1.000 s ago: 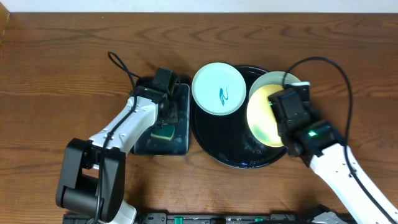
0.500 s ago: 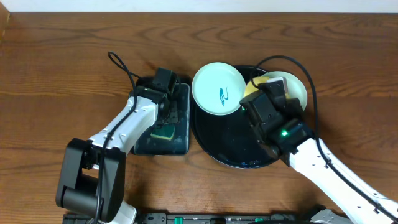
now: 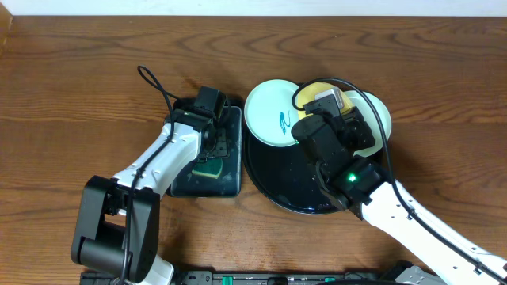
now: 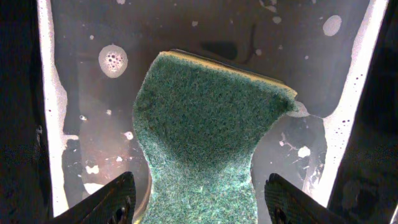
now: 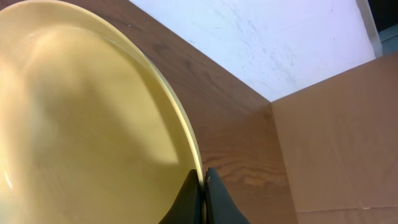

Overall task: Clean dirty plates on tray and stack at the side
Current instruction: 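Lift the yellow plate with the right gripper and move it up-right, then set the yellow plate down right of the round tray, release it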

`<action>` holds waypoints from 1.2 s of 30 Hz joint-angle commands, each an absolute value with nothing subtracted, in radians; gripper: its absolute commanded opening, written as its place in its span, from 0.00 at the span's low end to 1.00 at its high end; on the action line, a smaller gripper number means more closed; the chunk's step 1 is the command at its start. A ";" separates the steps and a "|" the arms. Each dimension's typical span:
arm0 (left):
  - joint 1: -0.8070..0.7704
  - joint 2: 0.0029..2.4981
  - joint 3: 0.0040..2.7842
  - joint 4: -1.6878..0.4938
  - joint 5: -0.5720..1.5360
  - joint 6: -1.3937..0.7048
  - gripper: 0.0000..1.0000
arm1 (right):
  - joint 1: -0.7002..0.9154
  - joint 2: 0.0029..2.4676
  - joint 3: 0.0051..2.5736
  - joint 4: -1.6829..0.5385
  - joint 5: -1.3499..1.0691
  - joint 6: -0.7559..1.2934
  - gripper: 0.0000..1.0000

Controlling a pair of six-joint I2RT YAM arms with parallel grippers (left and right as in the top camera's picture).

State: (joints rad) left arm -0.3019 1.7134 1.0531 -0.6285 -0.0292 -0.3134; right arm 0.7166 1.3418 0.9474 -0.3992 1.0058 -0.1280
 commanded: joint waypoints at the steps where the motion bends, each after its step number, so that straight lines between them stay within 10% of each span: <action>1: -0.298 1.723 1.044 -0.632 -0.033 -0.308 0.67 | 0.725 1.342 0.967 -0.398 1.047 -0.142 0.01; 16: -0.298 1.723 1.044 -0.632 -0.033 -0.308 0.68 | 0.687 1.342 0.967 -0.490 0.864 0.159 0.01; 36: -0.298 1.729 1.041 -0.612 -0.033 -0.311 0.65 | -0.001 1.339 0.971 -0.554 0.118 0.399 0.01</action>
